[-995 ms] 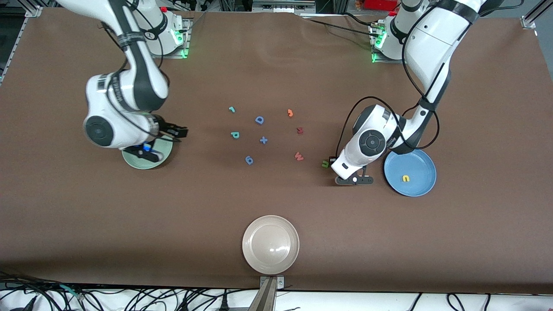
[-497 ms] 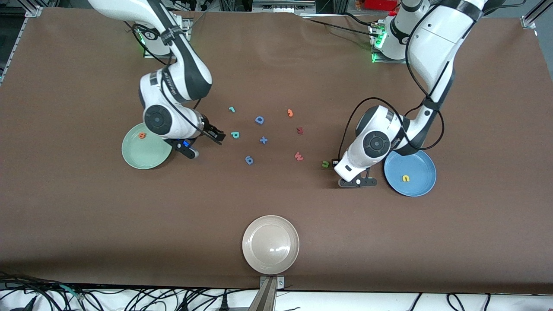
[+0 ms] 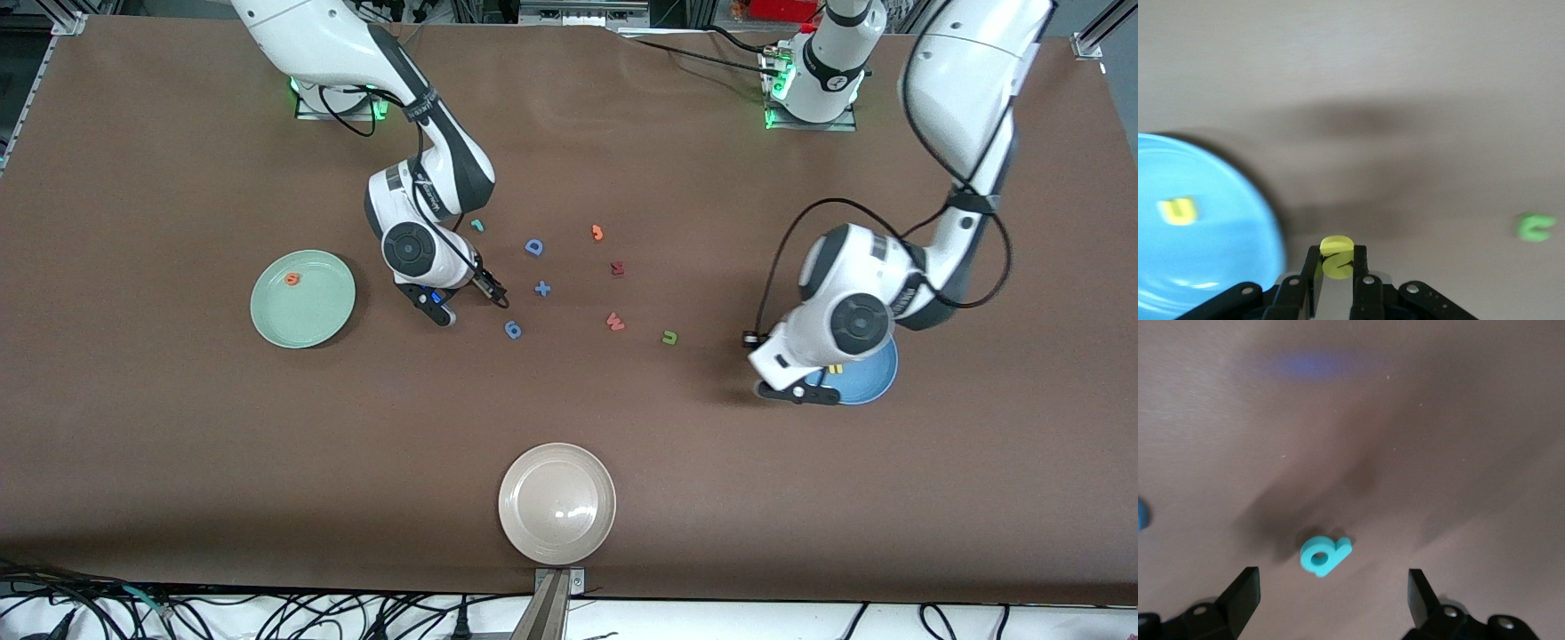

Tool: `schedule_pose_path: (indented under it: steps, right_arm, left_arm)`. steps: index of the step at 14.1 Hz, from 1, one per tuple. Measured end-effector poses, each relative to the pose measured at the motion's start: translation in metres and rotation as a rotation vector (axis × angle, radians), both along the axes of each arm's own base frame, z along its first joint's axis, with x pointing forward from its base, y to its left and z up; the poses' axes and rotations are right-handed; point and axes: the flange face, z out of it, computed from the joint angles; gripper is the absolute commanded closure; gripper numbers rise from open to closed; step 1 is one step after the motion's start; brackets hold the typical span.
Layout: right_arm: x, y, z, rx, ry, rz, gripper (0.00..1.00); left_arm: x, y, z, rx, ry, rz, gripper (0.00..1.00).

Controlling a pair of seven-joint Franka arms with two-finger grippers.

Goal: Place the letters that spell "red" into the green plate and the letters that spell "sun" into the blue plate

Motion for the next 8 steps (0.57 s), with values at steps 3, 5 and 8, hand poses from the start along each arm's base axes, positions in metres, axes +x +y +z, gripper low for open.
schedule_pose_path:
  steps: [3,5,8]
  right_arm:
    - [-0.004,-0.005,-0.011,-0.009,0.004,-0.005,0.04]
    - [-0.003,-0.003,-0.012,-0.006,-0.016,-0.023,0.04]
    - [-0.005,0.004,-0.014,-0.005,-0.039,-0.042,0.14]
  left_arm:
    - [0.006,0.055,-0.001,-0.027,0.024,-0.056,1.0]
    - [0.007,0.075,-0.004,-0.039,0.03,-0.078,0.42]
    - [0.002,0.083,-0.011,-0.045,0.049,-0.092,0.0]
